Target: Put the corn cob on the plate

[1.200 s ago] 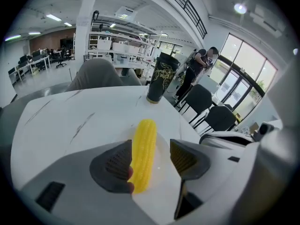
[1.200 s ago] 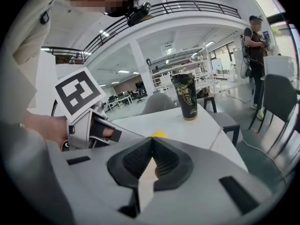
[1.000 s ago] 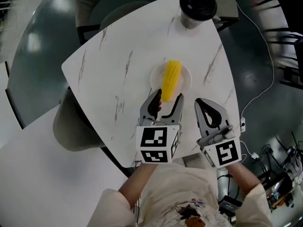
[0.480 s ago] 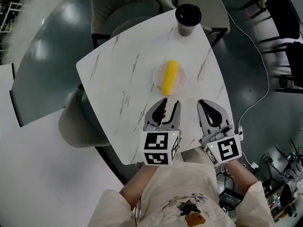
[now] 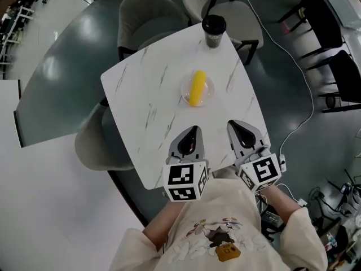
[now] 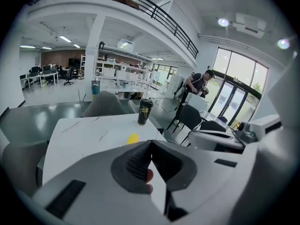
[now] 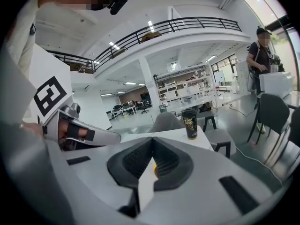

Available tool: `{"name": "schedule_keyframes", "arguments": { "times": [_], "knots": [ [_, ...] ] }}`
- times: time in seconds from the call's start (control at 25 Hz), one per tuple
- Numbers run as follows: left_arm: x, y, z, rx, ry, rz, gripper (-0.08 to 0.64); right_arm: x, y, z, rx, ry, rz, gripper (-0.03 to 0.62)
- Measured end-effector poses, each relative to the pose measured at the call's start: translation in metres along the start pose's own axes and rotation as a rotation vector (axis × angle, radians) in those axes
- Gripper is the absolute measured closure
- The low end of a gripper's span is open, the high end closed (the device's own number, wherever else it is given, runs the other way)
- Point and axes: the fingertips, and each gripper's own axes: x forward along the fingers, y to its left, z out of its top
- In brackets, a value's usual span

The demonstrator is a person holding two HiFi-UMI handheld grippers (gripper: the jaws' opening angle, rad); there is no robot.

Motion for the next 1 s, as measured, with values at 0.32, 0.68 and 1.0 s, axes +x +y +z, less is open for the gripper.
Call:
{"name": "schedule_keyframes", "arguments": {
  "times": [0.32,0.68,1.0],
  "knots": [
    [-0.068,-0.022,0.003,0.023,-0.112,-0.026,0.554,-0.036,0.036,0.034,-0.026,-0.056,0.067,0.589],
    [-0.133,-0.037,0.016,0.067,-0.285,-0.03,0.554,-0.069,0.085,0.046,-0.043,-0.073,0.095,0.589],
    [-0.148,-0.031,0.015,0.049,-0.31,-0.006,0.554,-0.092,0.113,0.057,-0.087,-0.101,0.104,0.588]
  ]
}}
